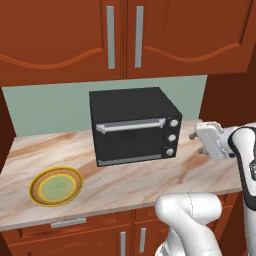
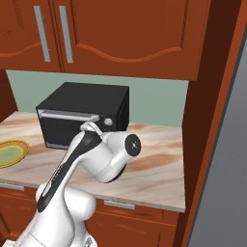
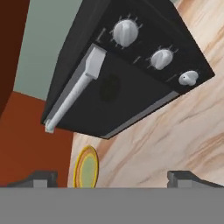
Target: Pick up the bagel from the plate, place it on the toaster oven rack, close the door, and set the timer.
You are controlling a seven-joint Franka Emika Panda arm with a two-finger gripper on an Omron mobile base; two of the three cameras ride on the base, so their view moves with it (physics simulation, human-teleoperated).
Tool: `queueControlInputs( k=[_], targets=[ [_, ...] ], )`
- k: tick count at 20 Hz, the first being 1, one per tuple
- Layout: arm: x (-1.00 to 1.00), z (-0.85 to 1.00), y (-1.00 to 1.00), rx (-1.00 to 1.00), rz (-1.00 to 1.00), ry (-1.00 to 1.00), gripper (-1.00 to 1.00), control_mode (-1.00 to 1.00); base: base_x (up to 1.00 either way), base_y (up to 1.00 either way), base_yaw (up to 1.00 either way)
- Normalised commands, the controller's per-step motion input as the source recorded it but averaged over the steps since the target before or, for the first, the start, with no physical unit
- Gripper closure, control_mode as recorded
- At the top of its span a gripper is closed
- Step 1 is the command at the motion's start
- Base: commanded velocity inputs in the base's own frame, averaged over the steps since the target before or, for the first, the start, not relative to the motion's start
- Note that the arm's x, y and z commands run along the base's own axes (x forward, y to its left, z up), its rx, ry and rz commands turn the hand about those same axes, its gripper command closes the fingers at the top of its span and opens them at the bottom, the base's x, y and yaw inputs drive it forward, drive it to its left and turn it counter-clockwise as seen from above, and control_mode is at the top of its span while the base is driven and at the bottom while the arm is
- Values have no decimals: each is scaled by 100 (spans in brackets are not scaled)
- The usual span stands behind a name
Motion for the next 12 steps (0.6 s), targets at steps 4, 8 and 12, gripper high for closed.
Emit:
queueControlInputs(
  k=[4, 8, 12],
  targets=[
    [36, -16, -10, -26, 17, 1, -100, -100, 0, 0, 0],
    [17, -32, 0, -28, 19, 0, -100, -100, 0, 0, 0],
    [0, -49, 0, -23, 19, 0, -100, -100, 0, 0, 0]
  ],
)
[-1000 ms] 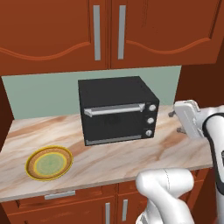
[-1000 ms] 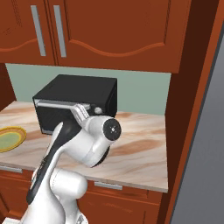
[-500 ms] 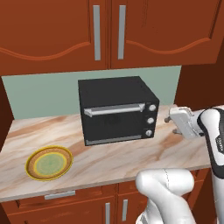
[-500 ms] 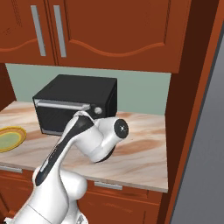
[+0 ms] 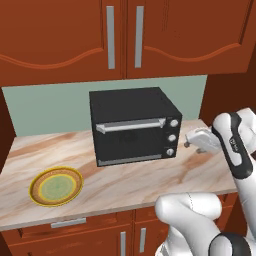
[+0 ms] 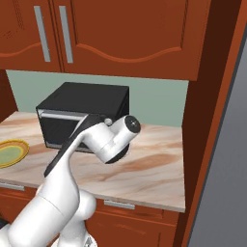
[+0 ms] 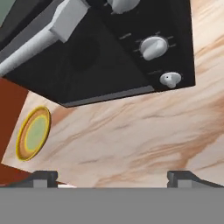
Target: Pick up the bagel from the plate, place it on the toaster oven rack, close the door, and set the timer.
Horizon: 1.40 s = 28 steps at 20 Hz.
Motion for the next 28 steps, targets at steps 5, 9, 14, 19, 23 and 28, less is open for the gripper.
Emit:
queueControlInputs(
  k=[5, 9, 14, 19, 23, 28],
  targets=[
    [0, -49, 0, -18, 14, 0, -100, -100, 0, 0, 0],
    [10, -37, 4, -3, 13, -7, -100, -100, 0, 0, 0],
    [23, -19, 1, 0, 10, -9, -100, -100, 0, 0, 0],
    [36, 0, 0, 0, 5, -6, -100, -100, 0, 0, 0],
    [43, -3, 0, 0, 1, 0, -100, -100, 0, 0, 0],
    [37, -17, 0, -3, 0, 0, -100, -100, 0, 0, 0]
  ],
)
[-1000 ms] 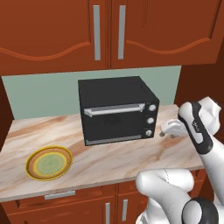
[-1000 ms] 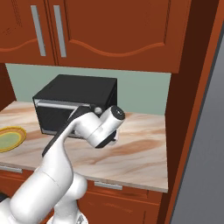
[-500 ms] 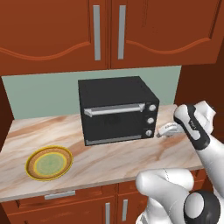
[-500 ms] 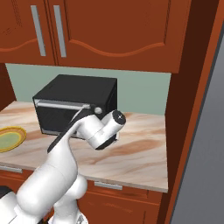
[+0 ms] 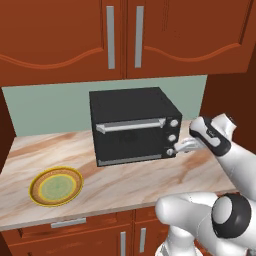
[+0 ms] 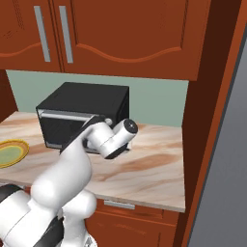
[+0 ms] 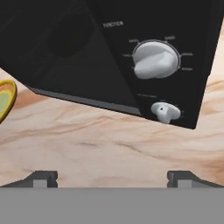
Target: Pick up the bagel from the plate, place it on the toaster oven rack, close the door, and set the timer.
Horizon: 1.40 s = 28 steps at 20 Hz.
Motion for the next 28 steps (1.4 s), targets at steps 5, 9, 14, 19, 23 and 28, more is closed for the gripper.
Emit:
queueControlInputs(
  k=[5, 9, 14, 19, 23, 28],
  targets=[
    [21, -25, 0, -4, 0, 0, -100, -100, 0, 0, 0],
    [20, -25, 0, -3, 0, 0, -100, -100, 0, 0, 0],
    [20, -16, 0, -1, 0, 0, -100, -100, 0, 0, 0],
    [19, -15, 0, -1, 0, 0, -100, -100, 0, 0, 0],
    [20, -12, 0, 0, 0, 0, -100, -100, 0, 0, 0],
    [24, -6, 0, 0, 0, 0, -100, -100, 0, 0, 0]
  ],
)
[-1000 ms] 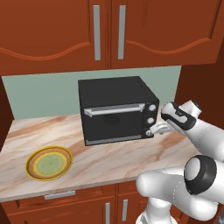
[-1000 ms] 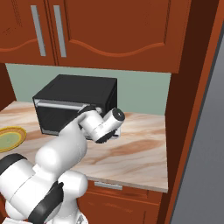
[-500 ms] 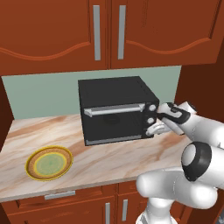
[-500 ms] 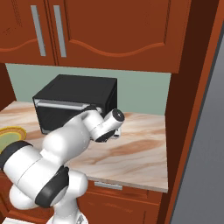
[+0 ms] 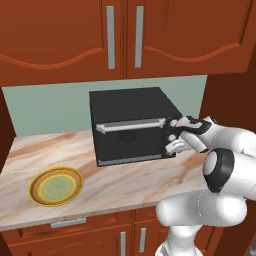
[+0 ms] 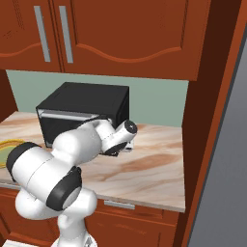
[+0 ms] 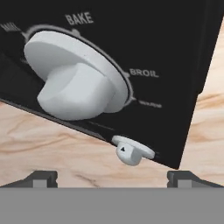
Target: Pick up the bagel from the plate, place it on the toaster oven rack, close the door, and set the timer.
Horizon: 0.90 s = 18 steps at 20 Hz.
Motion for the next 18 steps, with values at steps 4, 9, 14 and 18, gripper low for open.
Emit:
queueControlInputs(
  k=[4, 9, 14, 18],
  targets=[
    [18, -4, 0, 0, 0, -1, -100, -100, 0, 0, 0],
    [10, -16, -5, 0, 0, -2, -100, -100, 0, 0, 0],
    [9, -11, -1, 0, 0, -4, -100, -100, 0, 0, 0],
    [1, -1, 0, 0, 0, -3, -100, -100, 0, 0, 0]
  ],
)
